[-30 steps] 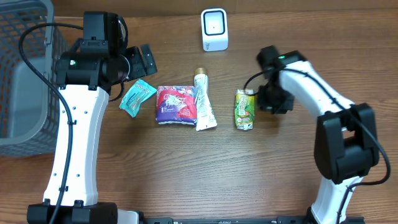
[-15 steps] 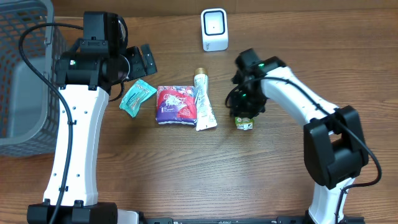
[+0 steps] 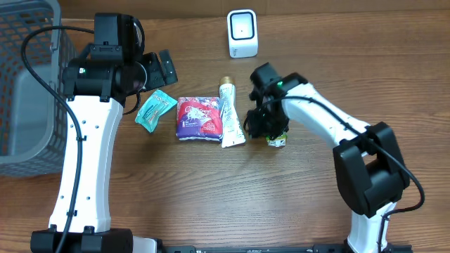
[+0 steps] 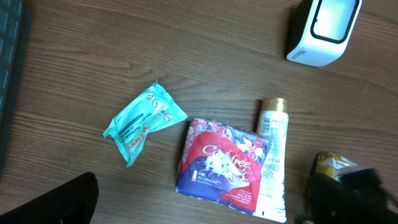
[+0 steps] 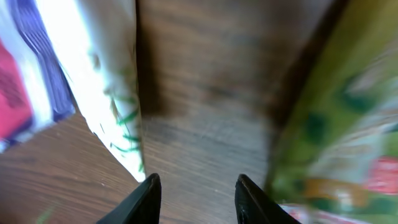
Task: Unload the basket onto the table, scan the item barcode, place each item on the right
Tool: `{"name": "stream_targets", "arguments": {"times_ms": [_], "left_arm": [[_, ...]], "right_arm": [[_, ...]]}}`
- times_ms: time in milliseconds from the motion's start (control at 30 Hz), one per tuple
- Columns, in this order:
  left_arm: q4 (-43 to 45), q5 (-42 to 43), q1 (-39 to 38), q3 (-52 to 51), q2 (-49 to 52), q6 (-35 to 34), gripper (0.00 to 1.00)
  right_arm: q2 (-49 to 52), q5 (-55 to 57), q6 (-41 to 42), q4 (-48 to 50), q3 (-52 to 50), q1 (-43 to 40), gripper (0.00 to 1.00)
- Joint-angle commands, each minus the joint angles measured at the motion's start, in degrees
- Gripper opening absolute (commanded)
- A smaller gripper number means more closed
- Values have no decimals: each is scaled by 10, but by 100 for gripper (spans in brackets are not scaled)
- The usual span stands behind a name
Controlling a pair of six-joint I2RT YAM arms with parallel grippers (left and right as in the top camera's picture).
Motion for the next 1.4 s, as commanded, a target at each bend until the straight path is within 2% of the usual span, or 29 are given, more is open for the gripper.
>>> {"name": "stream_targets", "arguments": {"times_ms": [0, 100, 233, 300, 433, 633, 867, 967, 1000, 1167, 1367], "left_arm": [[0, 2, 0, 6, 4, 11, 100], [0, 2, 0, 6, 4, 11, 100], [0, 2, 0, 6, 4, 11, 99], [0, 2, 0, 6, 4, 11, 100], [0, 2, 0, 6, 4, 11, 100], [0, 2, 0, 6, 4, 11, 100], [0, 2, 0, 6, 4, 11, 100], [0, 2, 0, 6, 4, 11, 100], [0, 2, 0, 6, 4, 11, 99], [0, 2, 0, 6, 4, 11, 99], [0, 2, 0, 6, 4, 11, 100]], "right_arm": [[-3, 9, 9, 1, -14, 16, 40], [-3, 43, 9, -11, -15, 16, 40], [-3, 157, 46, -42, -15, -1, 40], [-3, 213, 56, -49, -16, -22, 40], [-3, 243, 56, -22, -16, -81, 40], [-3, 212, 56, 63, -16, -170, 41], [-3, 17, 60, 162, -16, -229, 56], [-3, -33, 120, 169, -16, -230, 75], [-3, -36, 151, 167, -16, -229, 77], [-3, -10, 301, 170, -16, -209, 82], [4, 136, 418, 171, -16, -176, 74]]}}
